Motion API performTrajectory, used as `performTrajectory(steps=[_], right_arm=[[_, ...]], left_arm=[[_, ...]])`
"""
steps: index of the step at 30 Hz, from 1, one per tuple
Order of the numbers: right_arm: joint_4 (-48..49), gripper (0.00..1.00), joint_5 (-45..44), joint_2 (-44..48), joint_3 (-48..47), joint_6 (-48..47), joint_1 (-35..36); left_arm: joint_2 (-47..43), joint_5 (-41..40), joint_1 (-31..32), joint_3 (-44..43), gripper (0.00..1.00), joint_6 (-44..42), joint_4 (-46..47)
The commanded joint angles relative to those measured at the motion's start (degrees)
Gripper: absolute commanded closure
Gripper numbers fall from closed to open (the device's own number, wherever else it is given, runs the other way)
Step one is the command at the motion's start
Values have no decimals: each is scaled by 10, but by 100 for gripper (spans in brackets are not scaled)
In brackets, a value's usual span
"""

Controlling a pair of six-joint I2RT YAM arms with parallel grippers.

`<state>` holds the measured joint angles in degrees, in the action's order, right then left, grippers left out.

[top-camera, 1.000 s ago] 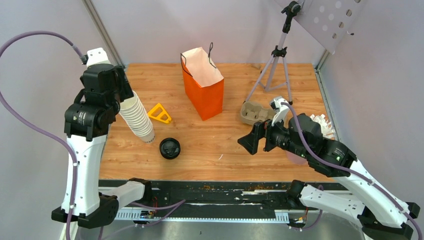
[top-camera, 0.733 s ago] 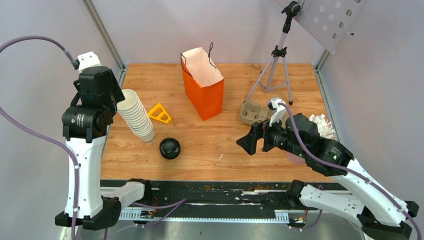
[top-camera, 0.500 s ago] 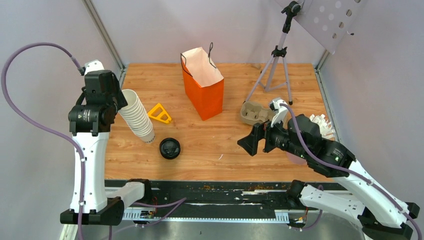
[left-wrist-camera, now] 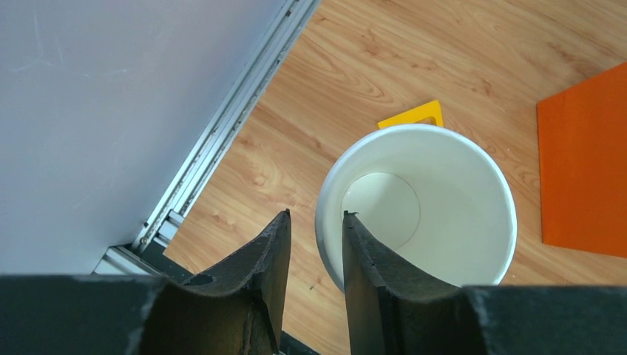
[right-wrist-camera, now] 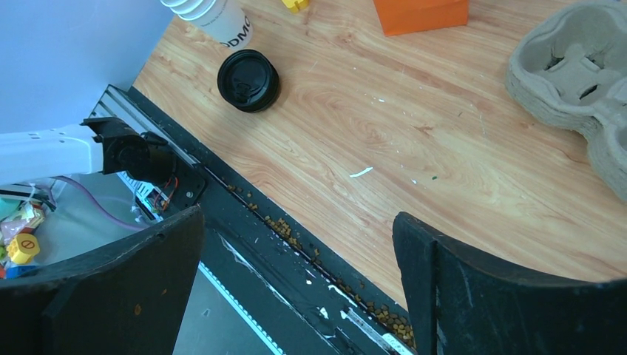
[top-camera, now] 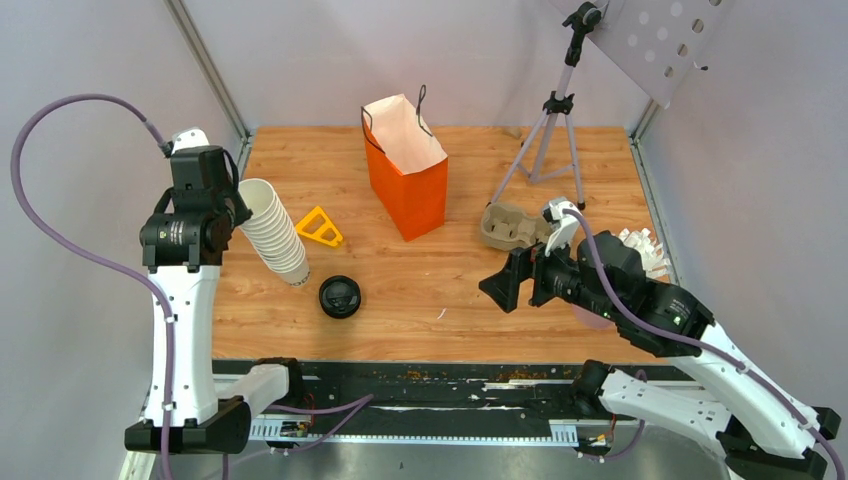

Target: Pack the takeout coffee

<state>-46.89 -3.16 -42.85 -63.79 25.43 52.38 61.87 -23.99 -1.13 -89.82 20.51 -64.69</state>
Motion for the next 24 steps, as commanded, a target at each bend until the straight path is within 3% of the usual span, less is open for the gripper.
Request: performTrajectory(steps=[1, 9, 16, 24], right_arm=[[-3, 2, -14, -11, -14, 2, 3], [2, 2, -19, -10, -13, 4, 2], [-6, 3, -25, -10, -18, 0, 3], [-13, 3, -34, -9, -19, 4, 3]], left_arm=[[-12, 14, -4, 6, 63, -4, 27], [-10, 28, -4, -8, 76, -7, 35], [-13, 20, -5, -3, 71, -7, 37], [-13, 16, -4, -4, 73, -12, 35]])
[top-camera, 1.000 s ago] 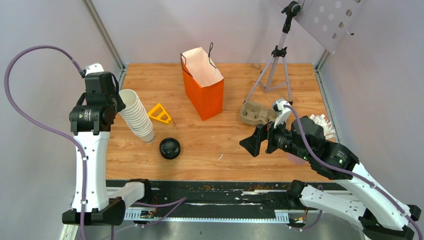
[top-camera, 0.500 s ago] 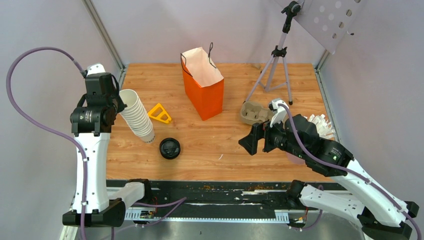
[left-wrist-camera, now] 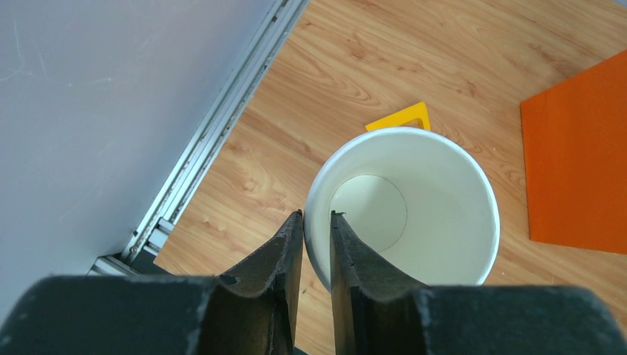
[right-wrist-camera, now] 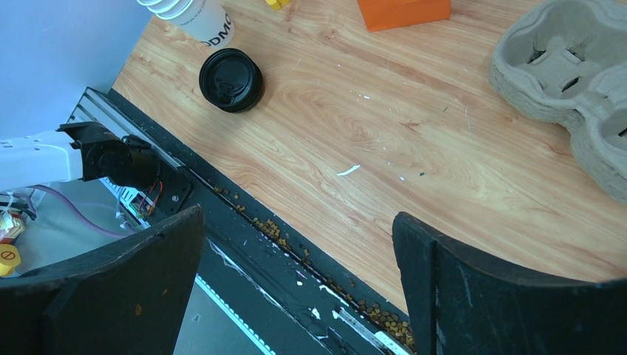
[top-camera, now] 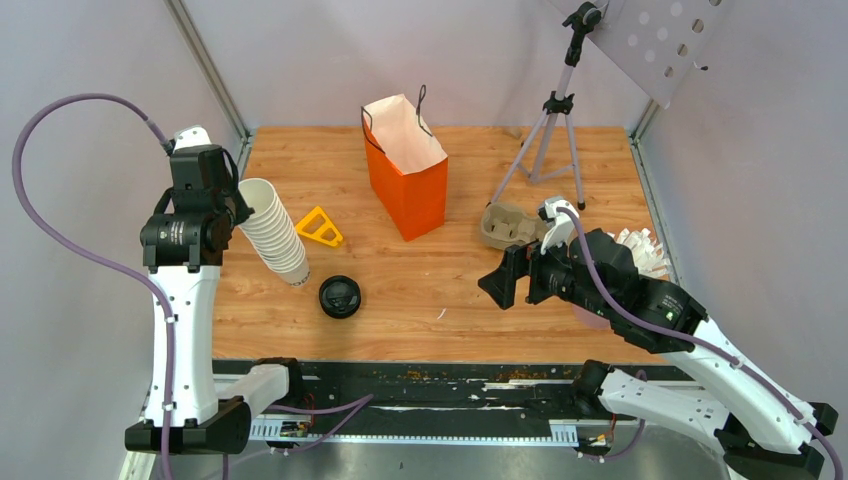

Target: Pack the takeout coffee

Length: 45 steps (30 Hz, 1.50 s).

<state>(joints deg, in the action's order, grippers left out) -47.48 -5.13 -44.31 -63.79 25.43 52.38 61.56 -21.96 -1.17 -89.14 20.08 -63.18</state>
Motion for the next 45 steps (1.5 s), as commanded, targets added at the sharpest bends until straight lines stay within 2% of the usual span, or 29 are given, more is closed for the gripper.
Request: performTrajectory(steps=[1, 8, 19, 31, 37, 40, 45], right_arm=[[-7, 3, -15, 5, -19, 4, 3], [-12, 3, -21, 0, -27, 3, 3], [-15, 3, -25, 3, -26, 5, 3], [-14, 3, -34, 7, -25, 1, 3], [-17, 3, -35, 7, -30, 0, 3], [-18, 4, -33, 11, -36, -2, 2], [-21, 4, -39, 19, -53, -4, 3]], left_arm=[[-10, -4, -4, -10, 73, -7, 21], [-10, -4, -4, -1, 74, -5, 23], [-15, 15, -4, -3, 100, -6, 34], [-9, 9, -4, -58, 100, 5, 44], [-1, 26, -4, -119, 100, 4, 45], [8, 49, -3, -164, 100, 5, 42], [3, 127, -2, -183, 100, 11, 71]])
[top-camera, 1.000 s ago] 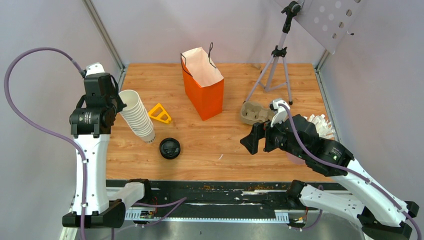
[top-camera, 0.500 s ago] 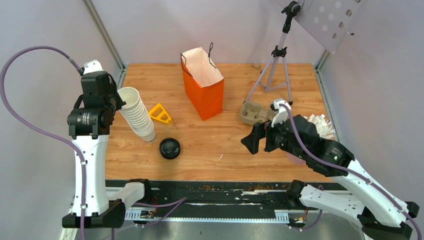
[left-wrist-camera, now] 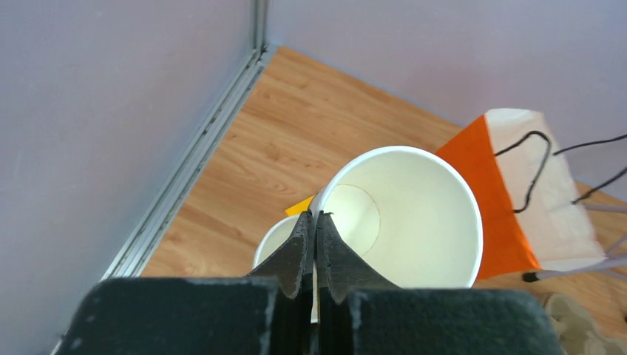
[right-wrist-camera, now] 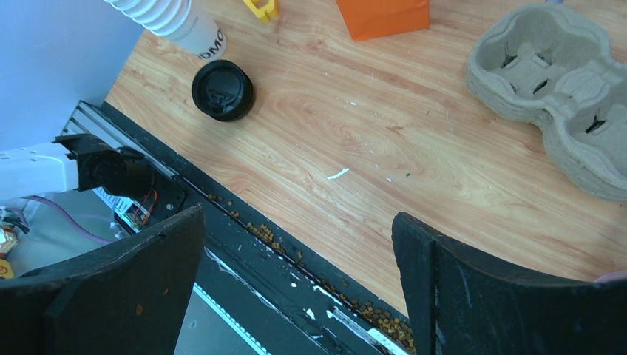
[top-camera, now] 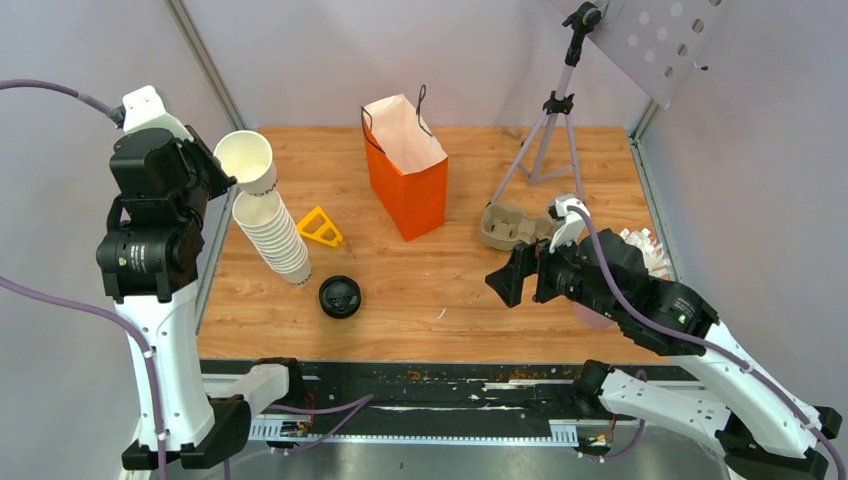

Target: Pack the takeout coffee

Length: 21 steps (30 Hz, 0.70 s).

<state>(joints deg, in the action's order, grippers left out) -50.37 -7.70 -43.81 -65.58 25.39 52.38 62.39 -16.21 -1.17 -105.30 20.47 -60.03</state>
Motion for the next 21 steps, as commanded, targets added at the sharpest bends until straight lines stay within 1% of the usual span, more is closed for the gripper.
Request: performTrajectory(steps=[1, 4, 5, 7, 9, 13, 16, 19, 21], right_arm=[[7, 4, -15, 16, -39, -3, 3], [6, 4, -14, 20, -43, 3, 3], [5, 4, -14, 21, -42, 4, 3], [2, 4, -19, 24, -40, -1, 3], [-9, 4, -41, 27, -39, -10, 3], [-34, 4, -83, 39, -43, -15, 3], [-42, 4, -87, 49, -44, -13, 3], [-49, 4, -92, 55, -42, -8, 3], [-55, 5, -92, 57, -43, -5, 3]], left_arm=[[-7, 84, -1, -21, 100, 8, 44], [-10, 127, 6, -14, 100, 2, 56], [-12, 146, 20, -6, 100, -1, 65], [-21, 203, 32, 24, 100, -14, 89], [-29, 258, 51, 55, 100, -27, 109], [-49, 331, 74, 126, 100, -20, 132], [-64, 347, 101, 171, 100, -20, 141], [-76, 335, 133, 195, 100, -29, 140], [-83, 332, 160, 216, 100, -22, 157]])
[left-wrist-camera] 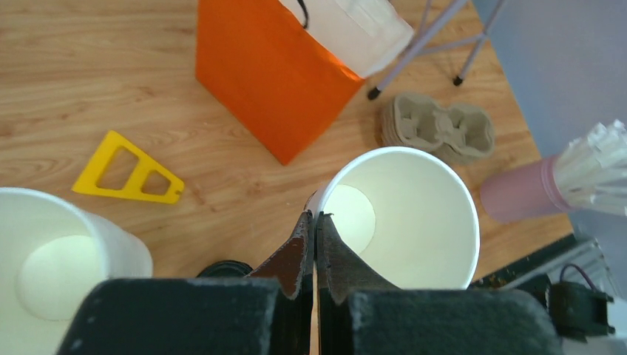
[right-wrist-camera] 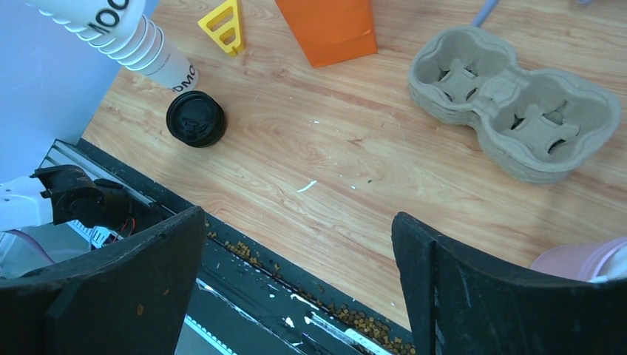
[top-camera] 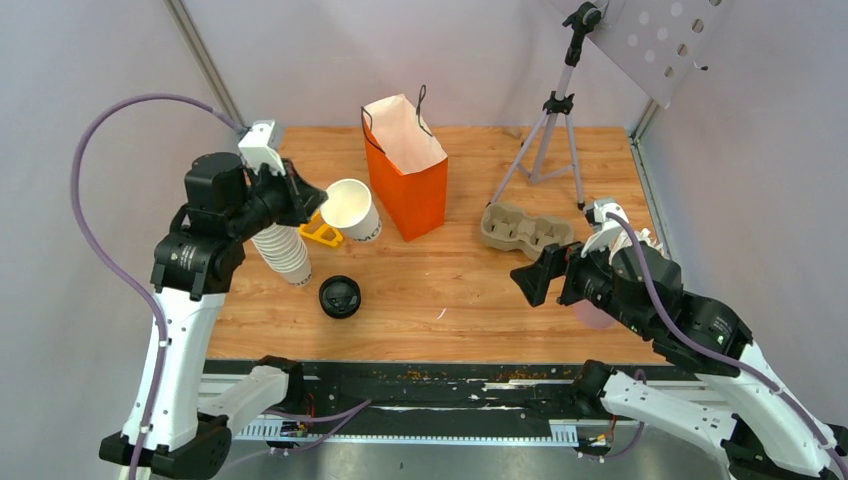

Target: Pack the takeout coffee

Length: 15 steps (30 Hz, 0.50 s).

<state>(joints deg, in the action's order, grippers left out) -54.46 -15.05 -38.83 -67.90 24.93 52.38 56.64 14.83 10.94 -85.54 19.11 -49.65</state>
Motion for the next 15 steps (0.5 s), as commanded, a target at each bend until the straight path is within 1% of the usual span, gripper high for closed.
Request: performTrajectory(steps=[1, 3, 4, 8, 10, 13, 15], right_arm=[[-15, 5, -19, 8, -19, 3, 3], [-16, 5, -15, 11, -18, 6, 3], [-15, 5, -11, 13, -18, 6, 3], [-16, 5, -2, 23, -17, 12, 2], [-17, 6, 2, 28, -19, 13, 3], [-17, 6, 10, 36, -19, 14, 2], [-18, 6, 24, 37, -19, 9, 3]], left_arm=[[-28, 13, 57, 31, 100, -5, 65], [-28, -31, 114, 51, 100, -3, 81], [-23, -55, 153, 59, 100, -4, 86], [18, -139, 270, 71, 100, -6, 102], [38, -175, 322, 86, 100, -6, 127], [67, -225, 387, 138, 100, -4, 193], [83, -244, 409, 173, 100, 3, 229]])
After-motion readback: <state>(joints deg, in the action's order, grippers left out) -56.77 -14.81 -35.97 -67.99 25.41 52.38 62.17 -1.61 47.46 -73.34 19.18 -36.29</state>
